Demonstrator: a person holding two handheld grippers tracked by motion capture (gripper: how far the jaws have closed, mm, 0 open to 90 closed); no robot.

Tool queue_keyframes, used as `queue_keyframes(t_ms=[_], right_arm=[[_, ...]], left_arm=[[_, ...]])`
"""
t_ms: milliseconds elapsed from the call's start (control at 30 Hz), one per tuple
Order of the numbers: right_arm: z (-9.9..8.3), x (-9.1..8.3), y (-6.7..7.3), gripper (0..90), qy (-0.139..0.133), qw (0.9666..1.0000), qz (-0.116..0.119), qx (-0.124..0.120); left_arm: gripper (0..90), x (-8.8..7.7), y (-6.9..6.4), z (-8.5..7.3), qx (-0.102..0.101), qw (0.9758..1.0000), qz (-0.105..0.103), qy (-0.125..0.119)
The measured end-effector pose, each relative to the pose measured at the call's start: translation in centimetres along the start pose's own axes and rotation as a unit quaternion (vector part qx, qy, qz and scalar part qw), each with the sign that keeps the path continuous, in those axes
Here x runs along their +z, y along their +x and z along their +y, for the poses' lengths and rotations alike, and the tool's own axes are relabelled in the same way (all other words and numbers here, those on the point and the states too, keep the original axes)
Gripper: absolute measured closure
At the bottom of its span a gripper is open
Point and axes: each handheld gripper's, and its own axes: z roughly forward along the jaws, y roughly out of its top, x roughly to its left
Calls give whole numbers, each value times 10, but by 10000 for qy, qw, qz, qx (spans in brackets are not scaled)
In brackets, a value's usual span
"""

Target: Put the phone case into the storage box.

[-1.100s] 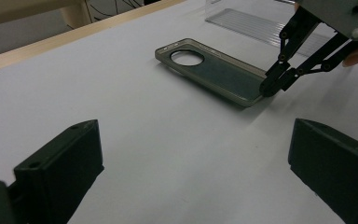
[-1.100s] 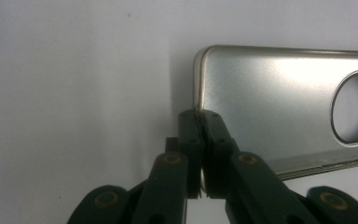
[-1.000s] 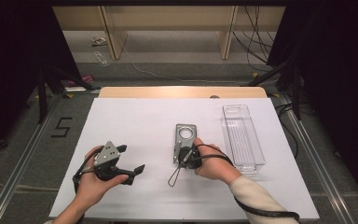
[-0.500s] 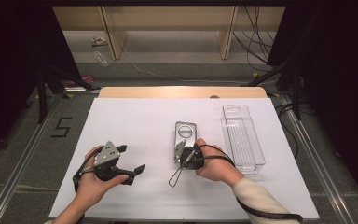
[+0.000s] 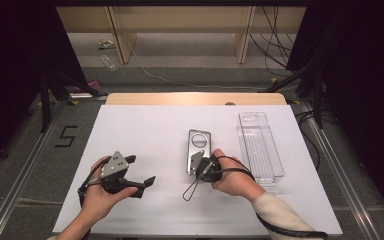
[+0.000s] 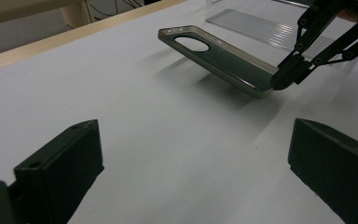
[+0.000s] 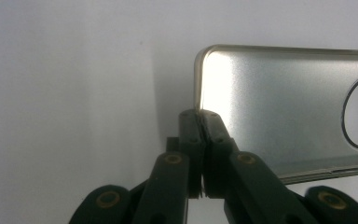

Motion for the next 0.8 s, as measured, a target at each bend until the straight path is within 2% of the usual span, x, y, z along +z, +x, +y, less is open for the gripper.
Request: queue_keyframes(t_ms=[400,533,800], right_arm=[[-6,-3,2,892,-259,9996,-15,98],[-7,-4,3,892,-300,9993,-9,212],[-9,-6,3,892,-420,9989,-39,188]], left_arm=[[25,0,0,0,-17,10000,3,-13],[25,0,0,0,-23,10000,2,-18],[27,0,0,0,-30,10000,12,-26]])
